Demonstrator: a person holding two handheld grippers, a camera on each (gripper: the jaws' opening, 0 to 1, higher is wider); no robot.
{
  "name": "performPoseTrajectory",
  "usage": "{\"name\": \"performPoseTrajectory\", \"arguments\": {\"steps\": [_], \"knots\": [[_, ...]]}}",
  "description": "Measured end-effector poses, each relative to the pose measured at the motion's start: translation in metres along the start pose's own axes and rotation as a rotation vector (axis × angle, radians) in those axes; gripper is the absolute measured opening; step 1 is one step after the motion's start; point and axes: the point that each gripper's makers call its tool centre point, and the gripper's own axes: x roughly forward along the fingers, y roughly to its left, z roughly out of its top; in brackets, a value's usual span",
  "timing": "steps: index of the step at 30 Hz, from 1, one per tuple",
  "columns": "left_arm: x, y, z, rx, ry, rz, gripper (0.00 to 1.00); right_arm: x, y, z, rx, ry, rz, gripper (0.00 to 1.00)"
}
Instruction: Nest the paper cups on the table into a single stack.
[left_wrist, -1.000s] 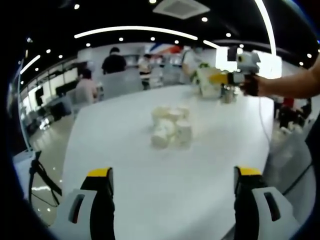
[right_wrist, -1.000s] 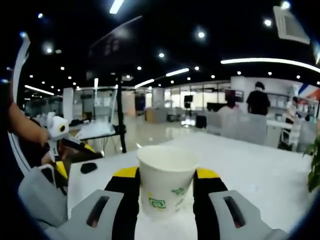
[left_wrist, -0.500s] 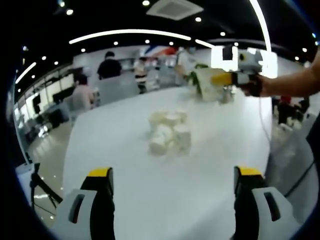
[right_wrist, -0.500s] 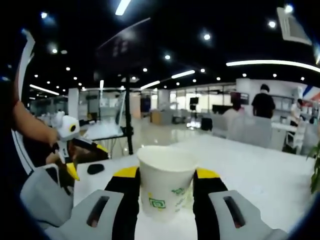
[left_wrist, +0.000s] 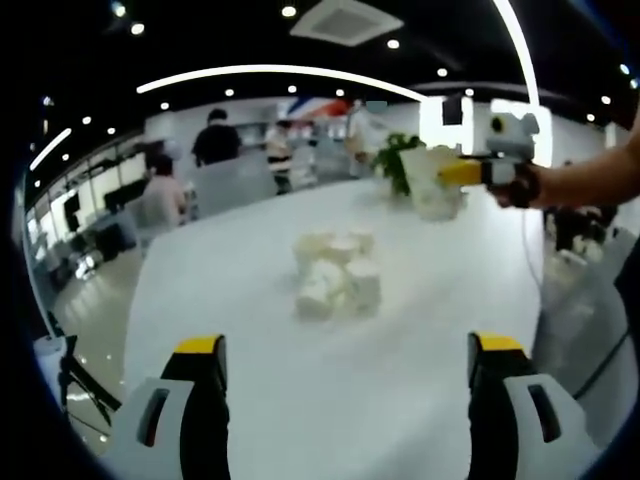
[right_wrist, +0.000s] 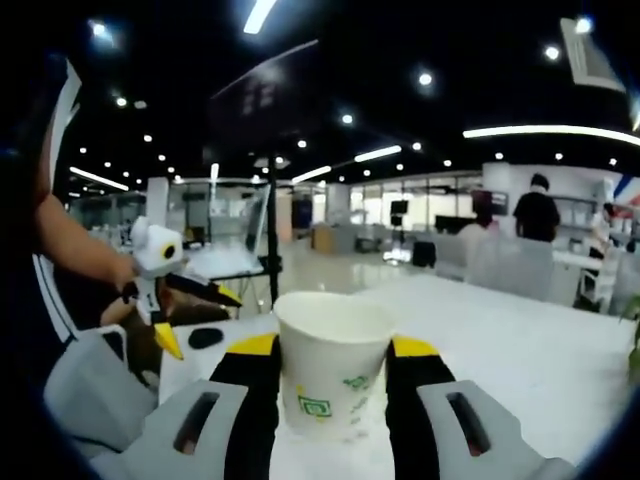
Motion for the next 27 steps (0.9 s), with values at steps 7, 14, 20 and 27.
{"name": "performPoseTrajectory", "arguments": {"steps": [7, 14, 20, 27], "knots": [[-0.004, 0.001, -0.003, -0.013, 0.001, 0.009, 1.00, -0.005, 0.015, 0.003, 0.004, -0.025, 0.032, 0.38], [-0.006, 0.000, -0.006, -0.022, 0.001, 0.015, 1.00, -0.012, 0.026, 0.004, -0.007, -0.042, 0.060, 0.39], [-0.005, -0.001, -0.010, -0.024, 0.008, 0.013, 1.00, -0.015, 0.032, 0.003, -0.012, -0.049, 0.069, 0.38], [-0.004, -0.002, -0.010, -0.021, 0.009, 0.015, 1.00, -0.016, 0.037, 0.004, -0.011, -0.062, 0.075, 0.38]]}}
